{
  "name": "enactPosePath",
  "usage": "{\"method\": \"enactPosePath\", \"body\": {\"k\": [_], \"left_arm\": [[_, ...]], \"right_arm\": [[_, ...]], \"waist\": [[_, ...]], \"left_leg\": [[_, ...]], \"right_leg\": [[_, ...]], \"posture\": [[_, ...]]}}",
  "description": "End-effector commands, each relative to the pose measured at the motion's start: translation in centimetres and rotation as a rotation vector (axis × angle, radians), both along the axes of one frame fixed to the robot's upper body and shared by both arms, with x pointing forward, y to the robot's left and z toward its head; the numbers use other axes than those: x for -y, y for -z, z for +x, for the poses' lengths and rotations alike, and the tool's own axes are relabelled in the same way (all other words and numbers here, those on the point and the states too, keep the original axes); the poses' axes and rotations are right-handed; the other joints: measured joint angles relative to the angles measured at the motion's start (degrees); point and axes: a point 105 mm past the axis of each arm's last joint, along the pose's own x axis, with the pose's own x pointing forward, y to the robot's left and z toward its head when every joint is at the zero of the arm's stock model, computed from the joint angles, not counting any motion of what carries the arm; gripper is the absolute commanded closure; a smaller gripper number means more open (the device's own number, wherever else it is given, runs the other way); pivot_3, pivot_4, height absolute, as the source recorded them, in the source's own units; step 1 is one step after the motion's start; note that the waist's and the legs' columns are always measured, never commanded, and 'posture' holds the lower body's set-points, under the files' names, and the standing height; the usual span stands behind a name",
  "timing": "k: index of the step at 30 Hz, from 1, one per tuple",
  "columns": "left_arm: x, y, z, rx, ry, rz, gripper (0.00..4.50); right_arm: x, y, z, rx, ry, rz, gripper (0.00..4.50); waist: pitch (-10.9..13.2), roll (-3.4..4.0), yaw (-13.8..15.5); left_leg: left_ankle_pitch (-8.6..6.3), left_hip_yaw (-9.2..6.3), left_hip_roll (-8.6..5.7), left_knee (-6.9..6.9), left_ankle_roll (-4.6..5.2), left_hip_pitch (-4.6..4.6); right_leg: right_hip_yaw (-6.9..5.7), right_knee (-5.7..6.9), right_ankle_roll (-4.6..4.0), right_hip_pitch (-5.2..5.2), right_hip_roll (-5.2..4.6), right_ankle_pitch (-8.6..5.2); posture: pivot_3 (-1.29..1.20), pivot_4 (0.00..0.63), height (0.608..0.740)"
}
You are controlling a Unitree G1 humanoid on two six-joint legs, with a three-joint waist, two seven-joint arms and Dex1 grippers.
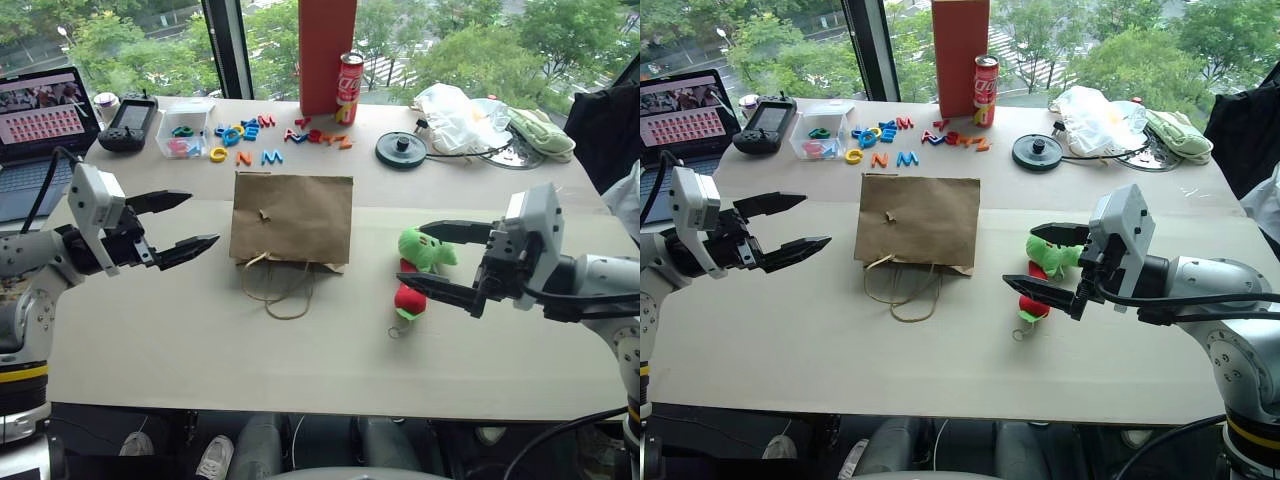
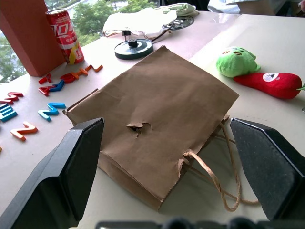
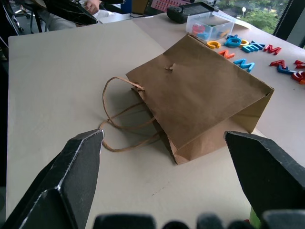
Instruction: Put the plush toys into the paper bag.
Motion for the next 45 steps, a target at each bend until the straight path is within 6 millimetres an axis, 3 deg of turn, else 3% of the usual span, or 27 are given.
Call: {"method": "enactPosePath", "body": {"k": [1,4,9,14,19,26,28,31,39,40,45], "left_arm": [[-0.3,-1.1,-0.1,0.04,-0.001,0.025,0.0],[-1.0,0.5,0.8,0.041,-0.019,0.125,0.0],[-1.7,3.4,3.0,0.221,-0.015,0.478,0.0],[2.0,4.5,4.5,0.454,0.106,0.601,0.0],[6.0,6.9,4.3,0.533,0.242,0.583,0.0],[7.9,7.7,4.2,0.551,0.296,0.501,0.0],[7.8,7.6,4.3,0.556,0.297,0.501,0.25],[7.7,7.6,4.3,0.55,0.303,0.498,1.22],[7.6,7.8,4.5,0.538,0.31,0.506,4.22],[7.7,7.8,4.5,0.538,0.309,0.503,4.43],[8.0,7.7,4.5,0.53,0.295,0.473,4.43]], "right_arm": [[0.0,-0.6,-0.1,0.048,0.003,0.006,0.01],[0.0,-0.2,-0.1,0.042,0.009,-0.001,0.01],[-0.3,-0.2,-0.2,0.041,0.006,-0.001,0.01],[-0.5,-0.2,-0.3,0.043,0.01,0.0,0.01],[-0.7,0.0,-0.3,0.046,0.023,-0.002,0.01],[-1.0,-0.1,-0.2,0.055,0.046,0.01,0.01],[-1.1,-0.1,-0.2,0.056,0.05,0.01,0.0],[-1.0,-0.1,-0.3,0.056,0.059,0.013,0.0],[-1.1,0.0,-0.2,0.058,0.071,0.019,0.0],[-1.1,0.0,-0.1,0.058,0.073,0.02,0.0],[-1.1,0.2,0.0,0.054,0.082,0.017,0.0]], "waist": [[0.0,0.0,0.0],[0.0,0.0,0.02],[0.0,0.0,0.24],[0.0,0.0,1.08],[-0.01,0.0,1.33],[-0.01,0.0,1.13],[-0.01,0.0,1.12],[-0.01,0.0,1.16],[-0.01,0.0,1.17],[-0.01,0.0,1.16],[-0.01,0.0,1.16]], "left_leg": [[0.0,0.0,0.0,0.0,0.0,0.0],[0.0,0.0,-0.01,0.0,0.0,0.0],[0.0,0.07,-0.04,0.0,0.0,0.02],[-0.01,0.08,-0.04,0.0,0.01,-0.05],[-0.07,0.08,-0.03,0.15,0.11,-0.24],[-0.07,0.04,-0.02,0.22,0.13,-0.22],[-0.07,0.04,-0.02,0.25,0.14,-0.21],[-0.07,0.04,-0.02,0.27,0.14,-0.2],[-0.06,0.03,-0.03,0.27,0.14,-0.21],[-0.06,0.03,-0.03,0.27,0.14,-0.21],[-0.06,0.03,-0.03,0.27,0.14,-0.21]], "right_leg": [[0.0,0.0,0.0,0.0,0.0,0.0],[0.0,0.01,0.0,0.0,0.0,0.0],[0.0,0.01,-0.02,-0.01,0.01,0.0],[0.01,-0.04,-0.02,-0.02,-0.06,0.01],[-0.02,-0.05,0.01,-0.08,-0.05,0.02],[-0.03,0.07,0.01,-0.1,0.04,0.02],[-0.03,0.08,0.02,-0.09,0.03,0.02],[-0.02,0.08,0.03,-0.08,0.0,0.02],[-0.03,0.08,0.04,-0.07,0.01,0.01],[-0.03,0.08,0.04,-0.07,0.01,0.01],[-0.03,0.08,0.04,-0.07,0.02,0.01]], "posture": [[0.0,0.15,0.739],[0.0,0.15,0.739],[0.0,0.15,0.739],[0.0,0.15,0.739],[0.0,0.15,0.739],[0.0,0.15,0.739],[0.0,0.15,0.739],[0.0,0.15,0.739],[0.0,0.15,0.739],[0.0,0.15,0.739],[0.0,0.15,0.739]]}}
